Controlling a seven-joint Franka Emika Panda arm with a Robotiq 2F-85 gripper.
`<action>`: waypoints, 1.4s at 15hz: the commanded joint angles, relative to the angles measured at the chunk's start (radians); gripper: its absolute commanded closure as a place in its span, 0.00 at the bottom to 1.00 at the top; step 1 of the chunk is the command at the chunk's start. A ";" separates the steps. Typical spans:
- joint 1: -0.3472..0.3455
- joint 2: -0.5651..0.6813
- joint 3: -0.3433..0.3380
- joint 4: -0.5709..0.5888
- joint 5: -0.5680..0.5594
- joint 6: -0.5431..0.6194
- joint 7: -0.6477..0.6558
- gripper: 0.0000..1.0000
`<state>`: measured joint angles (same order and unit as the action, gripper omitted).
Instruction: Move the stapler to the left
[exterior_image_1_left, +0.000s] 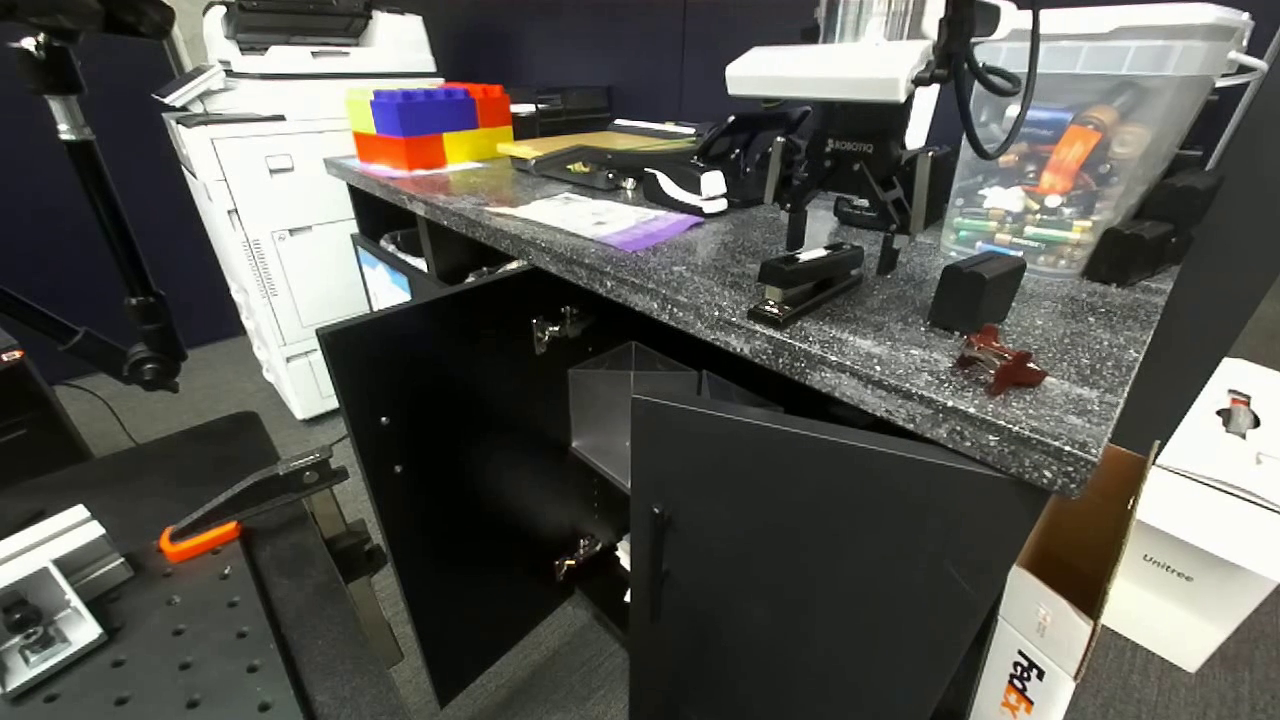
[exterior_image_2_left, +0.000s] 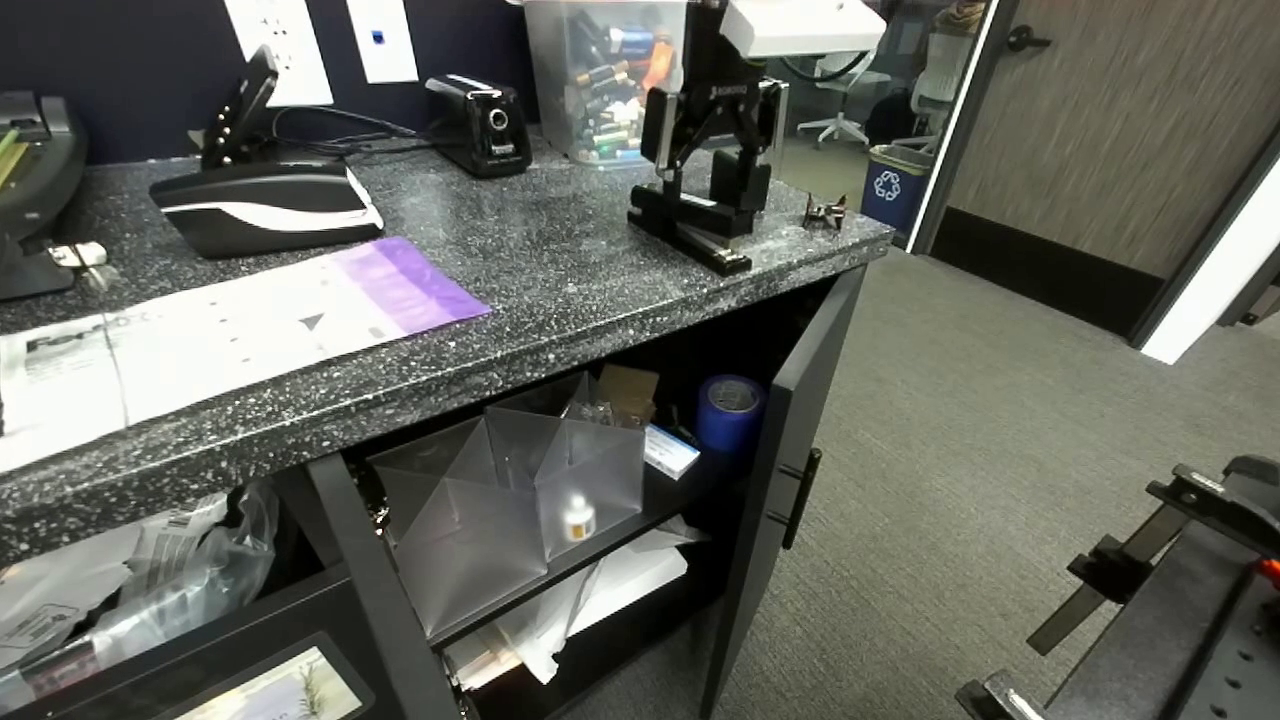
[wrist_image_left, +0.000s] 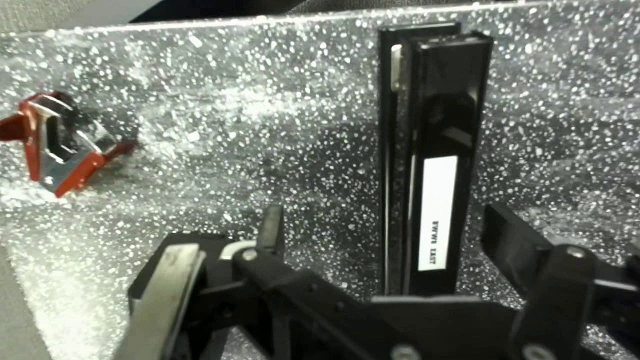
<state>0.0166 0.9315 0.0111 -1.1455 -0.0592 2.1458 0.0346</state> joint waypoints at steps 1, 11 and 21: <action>0.032 0.147 0.003 0.241 0.023 -0.107 0.018 0.00; 0.063 0.297 -0.030 0.500 0.010 -0.261 0.075 0.58; 0.094 0.229 -0.017 0.613 0.033 -0.502 0.206 0.90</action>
<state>0.0935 1.1958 -0.0184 -0.6052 -0.0491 1.7727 0.1869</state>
